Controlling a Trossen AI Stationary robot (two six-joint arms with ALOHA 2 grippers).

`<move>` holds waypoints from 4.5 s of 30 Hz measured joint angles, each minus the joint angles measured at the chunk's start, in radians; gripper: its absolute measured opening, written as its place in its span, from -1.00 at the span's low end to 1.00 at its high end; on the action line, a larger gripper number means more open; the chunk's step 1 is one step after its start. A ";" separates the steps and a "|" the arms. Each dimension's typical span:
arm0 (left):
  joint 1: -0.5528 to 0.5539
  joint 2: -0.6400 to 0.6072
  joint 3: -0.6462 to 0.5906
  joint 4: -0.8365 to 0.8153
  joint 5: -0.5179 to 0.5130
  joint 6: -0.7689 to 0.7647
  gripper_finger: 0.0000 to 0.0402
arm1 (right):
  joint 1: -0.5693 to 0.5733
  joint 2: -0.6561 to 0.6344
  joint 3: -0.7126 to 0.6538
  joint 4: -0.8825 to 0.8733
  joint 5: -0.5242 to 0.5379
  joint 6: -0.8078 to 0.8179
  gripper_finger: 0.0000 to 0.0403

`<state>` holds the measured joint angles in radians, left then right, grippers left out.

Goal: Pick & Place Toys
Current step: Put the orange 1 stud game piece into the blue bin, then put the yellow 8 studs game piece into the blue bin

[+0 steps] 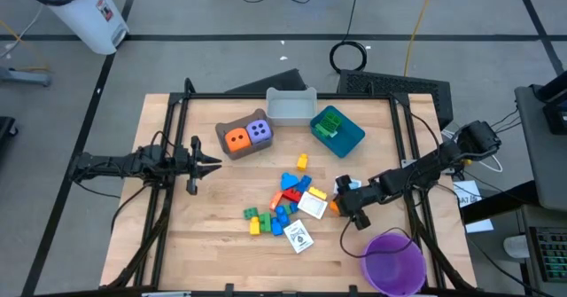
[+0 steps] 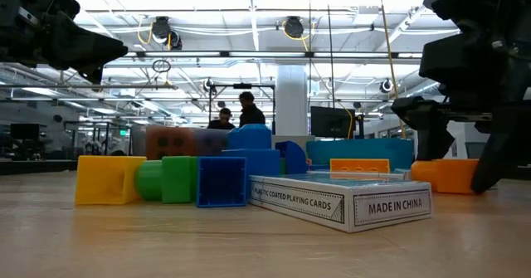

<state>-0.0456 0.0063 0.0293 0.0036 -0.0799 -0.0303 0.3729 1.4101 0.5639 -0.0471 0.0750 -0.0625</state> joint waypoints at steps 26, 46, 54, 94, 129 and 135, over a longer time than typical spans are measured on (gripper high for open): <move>0.000 0.000 0.000 0.000 0.000 0.000 -0.62 | -0.173 -0.315 -0.002 0.145 0.003 0.118 0.13; 0.000 0.000 0.000 0.000 0.000 0.000 -0.62 | -0.790 -0.299 -0.001 0.144 0.000 0.125 0.16; 0.000 0.000 0.000 0.000 0.000 0.000 -0.62 | -0.868 -0.202 0.000 0.106 0.001 0.212 0.14; 0.000 0.000 0.000 0.000 0.000 0.000 -0.62 | -0.868 -0.079 -0.001 0.117 0.080 0.241 0.53; 0.000 0.000 0.000 0.000 0.000 0.000 -0.62 | -0.260 0.010 -0.001 0.397 0.032 0.358 0.44; 0.000 0.000 0.000 0.000 0.000 0.000 -0.62 | -0.217 0.105 0.000 0.423 0.027 0.417 0.38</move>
<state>-0.0456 0.0063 0.0296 0.0036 -0.0799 -0.0303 0.1559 1.5154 0.5636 0.3762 0.1024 0.3544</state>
